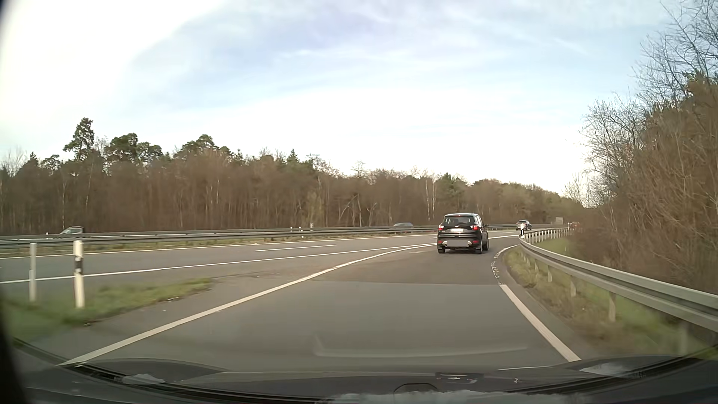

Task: Follow the waypoints while adhering to traffic rules and regulations

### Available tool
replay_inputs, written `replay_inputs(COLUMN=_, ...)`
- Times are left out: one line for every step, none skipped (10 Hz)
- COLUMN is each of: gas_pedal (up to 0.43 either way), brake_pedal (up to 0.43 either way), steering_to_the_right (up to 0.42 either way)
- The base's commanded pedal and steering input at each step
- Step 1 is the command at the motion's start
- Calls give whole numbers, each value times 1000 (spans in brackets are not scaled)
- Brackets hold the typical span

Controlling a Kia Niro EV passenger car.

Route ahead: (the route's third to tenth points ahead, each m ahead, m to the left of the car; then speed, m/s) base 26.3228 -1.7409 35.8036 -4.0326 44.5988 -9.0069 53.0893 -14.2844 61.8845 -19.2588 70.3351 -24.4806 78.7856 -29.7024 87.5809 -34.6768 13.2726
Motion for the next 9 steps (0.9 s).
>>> replay_inputs(gas_pedal=177, brake_pedal=0, steering_to_the_right=86)
replay_inputs(gas_pedal=177, brake_pedal=0, steering_to_the_right=84)
replay_inputs(gas_pedal=189, brake_pedal=0, steering_to_the_right=84)
replay_inputs(gas_pedal=197, brake_pedal=0, steering_to_the_right=84)
replay_inputs(gas_pedal=197, brake_pedal=0, steering_to_the_right=84)
replay_inputs(gas_pedal=197, brake_pedal=0, steering_to_the_right=84)
replay_inputs(gas_pedal=197, brake_pedal=0, steering_to_the_right=81)
replay_inputs(gas_pedal=209, brake_pedal=0, steering_to_the_right=79)
replay_inputs(gas_pedal=240, brake_pedal=0, steering_to_the_right=78)
